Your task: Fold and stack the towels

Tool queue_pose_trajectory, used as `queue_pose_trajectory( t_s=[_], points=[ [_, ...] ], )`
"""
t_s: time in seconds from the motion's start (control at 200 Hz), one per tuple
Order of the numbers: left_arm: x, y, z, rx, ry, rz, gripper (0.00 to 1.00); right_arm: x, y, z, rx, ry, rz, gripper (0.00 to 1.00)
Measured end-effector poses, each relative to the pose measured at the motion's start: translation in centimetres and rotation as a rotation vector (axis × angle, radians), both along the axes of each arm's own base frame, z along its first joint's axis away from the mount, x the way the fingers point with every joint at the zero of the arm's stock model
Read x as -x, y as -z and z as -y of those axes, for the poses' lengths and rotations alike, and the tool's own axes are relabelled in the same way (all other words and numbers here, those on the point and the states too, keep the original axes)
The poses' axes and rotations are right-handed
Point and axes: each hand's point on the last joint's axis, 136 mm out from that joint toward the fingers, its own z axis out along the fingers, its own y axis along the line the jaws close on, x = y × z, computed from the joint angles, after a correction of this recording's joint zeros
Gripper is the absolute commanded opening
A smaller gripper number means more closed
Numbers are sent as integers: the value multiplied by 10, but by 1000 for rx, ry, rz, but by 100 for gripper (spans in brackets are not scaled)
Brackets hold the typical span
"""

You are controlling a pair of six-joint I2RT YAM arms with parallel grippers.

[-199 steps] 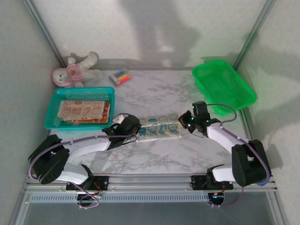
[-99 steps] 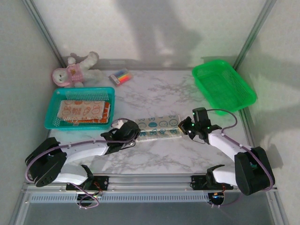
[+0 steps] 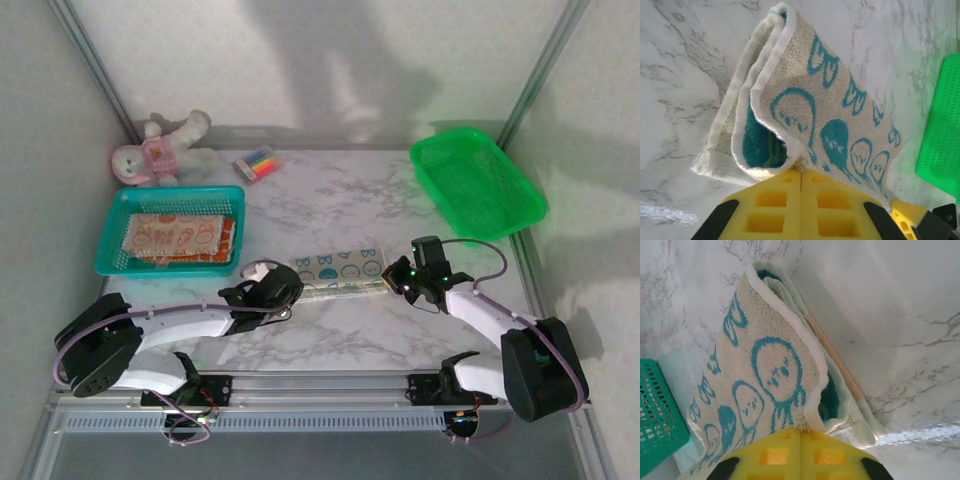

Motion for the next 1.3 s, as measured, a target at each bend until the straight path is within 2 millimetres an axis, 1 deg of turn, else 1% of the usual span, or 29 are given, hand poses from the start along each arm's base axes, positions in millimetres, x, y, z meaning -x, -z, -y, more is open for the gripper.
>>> queue_pose_trajectory(
  t_s=[0.215,0.401,0.481,0.581,0.611,0.656,0.726,0.766,0.796,0.816,0.826,0.881,0.896,0.981,1.081,1.142,1.182,1.202,1.242,1.302],
  points=[
    [2,7,-1,-8,-6,-14,0,2,6,0,3,-4,-9,0],
    [6,17,-4,-30,-2,-30,0,2,11,-2,6,-9,-20,0],
    [7,20,-6,-35,-3,-35,0,2,11,-3,6,-15,-16,4],
    [7,20,-6,-37,-3,-35,0,4,13,-3,10,-26,-15,5],
    [7,20,-6,-37,-3,-35,0,5,14,-3,12,-28,-16,7],
    [8,21,-7,-38,-3,-36,8,7,16,-2,14,-29,-21,12],
    [8,21,-7,-37,-4,-37,9,9,19,-2,19,-33,-25,17],
    [8,21,-7,-39,-6,-36,12,11,20,-1,22,-32,-30,25],
    [8,21,-7,-43,-5,-37,17,12,21,0,24,-32,-32,33],
    [8,22,-8,-43,-6,-38,22,12,21,0,29,-39,-31,40],
    [9,22,-8,-48,-2,-37,27,12,21,0,28,-33,-33,41],
    [10,22,-8,-52,-3,-40,50,15,19,1,38,-47,-27,42],
    [10,22,-9,-54,-1,-39,53,15,18,2,39,-48,-25,42],
    [12,20,-11,-57,0,-42,53,19,12,4,56,-69,-10,42],
    [13,14,-13,-75,11,-38,48,21,3,6,85,-101,6,37],
    [11,6,-12,-90,20,-27,47,20,-4,6,104,-124,17,36],
    [9,0,-11,-100,30,-16,43,18,-9,6,115,-138,27,35],
    [8,-3,-9,-99,34,-9,42,16,-11,5,122,-151,36,34],
    [5,-10,-7,-107,49,5,43,14,-16,4,130,-167,46,33],
    [-1,-19,-5,-119,70,30,48,9,-22,2,146,-196,62,33]
  ],
)
